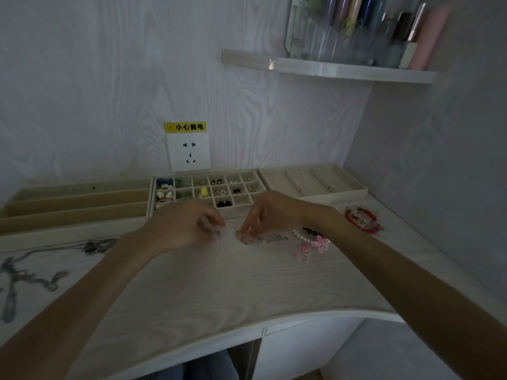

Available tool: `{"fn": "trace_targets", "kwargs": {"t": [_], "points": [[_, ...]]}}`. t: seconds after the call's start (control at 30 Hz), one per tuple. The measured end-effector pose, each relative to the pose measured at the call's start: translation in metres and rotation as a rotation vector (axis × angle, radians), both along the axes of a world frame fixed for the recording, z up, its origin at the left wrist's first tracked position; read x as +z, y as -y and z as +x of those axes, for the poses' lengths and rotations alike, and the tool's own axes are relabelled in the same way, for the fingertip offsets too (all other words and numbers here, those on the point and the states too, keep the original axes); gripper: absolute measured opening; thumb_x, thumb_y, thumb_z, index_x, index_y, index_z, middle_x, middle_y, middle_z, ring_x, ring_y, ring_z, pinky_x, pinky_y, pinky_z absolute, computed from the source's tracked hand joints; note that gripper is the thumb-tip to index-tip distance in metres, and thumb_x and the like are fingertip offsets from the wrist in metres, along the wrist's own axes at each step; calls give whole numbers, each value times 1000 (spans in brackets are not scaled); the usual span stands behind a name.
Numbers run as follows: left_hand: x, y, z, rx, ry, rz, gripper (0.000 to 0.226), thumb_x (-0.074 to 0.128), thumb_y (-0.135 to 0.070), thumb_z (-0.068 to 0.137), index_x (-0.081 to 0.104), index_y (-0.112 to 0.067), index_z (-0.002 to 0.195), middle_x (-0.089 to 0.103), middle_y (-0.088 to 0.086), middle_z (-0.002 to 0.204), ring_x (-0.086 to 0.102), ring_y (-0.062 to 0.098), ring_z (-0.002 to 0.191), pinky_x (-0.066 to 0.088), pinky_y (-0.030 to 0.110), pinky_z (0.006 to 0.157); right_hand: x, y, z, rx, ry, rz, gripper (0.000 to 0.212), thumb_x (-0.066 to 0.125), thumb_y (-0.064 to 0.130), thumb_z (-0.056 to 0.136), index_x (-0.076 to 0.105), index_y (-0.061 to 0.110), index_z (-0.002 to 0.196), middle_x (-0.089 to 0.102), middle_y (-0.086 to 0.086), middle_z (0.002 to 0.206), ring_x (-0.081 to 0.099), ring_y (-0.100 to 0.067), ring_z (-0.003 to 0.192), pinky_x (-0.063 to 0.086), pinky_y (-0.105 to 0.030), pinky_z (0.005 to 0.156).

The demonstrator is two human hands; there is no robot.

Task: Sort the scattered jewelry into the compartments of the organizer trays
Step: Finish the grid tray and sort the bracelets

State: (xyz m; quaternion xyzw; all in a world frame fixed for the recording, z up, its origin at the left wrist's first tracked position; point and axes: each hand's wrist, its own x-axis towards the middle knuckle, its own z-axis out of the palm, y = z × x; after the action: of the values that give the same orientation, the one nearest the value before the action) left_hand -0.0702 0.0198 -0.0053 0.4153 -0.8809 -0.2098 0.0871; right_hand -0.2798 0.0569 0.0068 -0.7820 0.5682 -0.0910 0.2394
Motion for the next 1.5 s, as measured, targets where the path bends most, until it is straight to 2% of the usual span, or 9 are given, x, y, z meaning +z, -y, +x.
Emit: {"fn": "trace_targets", "kwargs": {"t": [0.13,0.23,0.33,0.47,0.7,0.87,1.13,1.33,1.5], "points": [[11,-17,-28,-46,-49,-54,24,72,-29,78,68,-38,100,64,-23,97,57,-9,75,45,21,70,27,-16,-38,-50,-52,1,18,74,21,79,73,21,97,65,15,75,56,14,65,41,-2,68],[11,-34,-67,-129,-84,-36,22,71,-31,80,69,-33,102,67,-20,98,56,-10,72,42,15,67,36,-30,-75,-155,-212,109,15,77,22,76,73,23,90,67,13,78,57,8,68,42,-10,66],[3,-47,-103,-149,-56,-28,28,71,-42,78,69,-33,105,68,-16,100,61,1,86,49,27,81,28,-42,-91,-209,-272,138,25,81,28,70,74,19,92,64,15,74,56,5,65,43,-9,64],[-8,-54,-124,-144,-28,-25,35,75,-47,71,69,-35,103,68,-15,99,62,7,94,49,30,84,11,-49,-98,-201,-198,44,15,82,27,69,71,26,79,59,18,66,53,12,57,39,-9,58],[-9,-49,-108,-134,-65,94,20,76,-35,72,72,-35,92,67,-20,84,60,-2,81,49,24,78,5,-49,-101,-179,-62,25,18,80,15,71,70,30,72,64,16,64,57,5,58,46,-15,62],[-2,-39,-90,-130,10,70,19,75,-34,75,71,-34,93,63,-23,78,58,-5,78,46,19,69,34,-55,-91,-213,211,143,9,76,12,76,71,13,84,74,-2,85,70,-13,81,53,-19,73],[37,-36,-51,154,-585,675,24,44,-33,98,67,-26,101,74,-8,93,69,3,78,40,19,54,40,-50,-36,-262,654,-3,13,67,9,83,69,8,96,74,-11,88,70,-19,79,54,-19,65],[27,-19,-31,102,-697,277,38,75,-8,76,66,-29,106,70,-14,97,65,-6,77,50,10,59,33,-23,-8,-435,885,68,18,73,14,78,67,12,95,73,-10,88,68,-14,78,54,-19,66],[19,-7,-30,118,-599,-125,16,75,-38,75,74,-35,90,70,-22,79,64,-4,72,50,14,67,26,-5,3,-480,951,88,25,70,20,82,68,8,104,73,-7,90,67,-12,79,51,-18,67]]}}
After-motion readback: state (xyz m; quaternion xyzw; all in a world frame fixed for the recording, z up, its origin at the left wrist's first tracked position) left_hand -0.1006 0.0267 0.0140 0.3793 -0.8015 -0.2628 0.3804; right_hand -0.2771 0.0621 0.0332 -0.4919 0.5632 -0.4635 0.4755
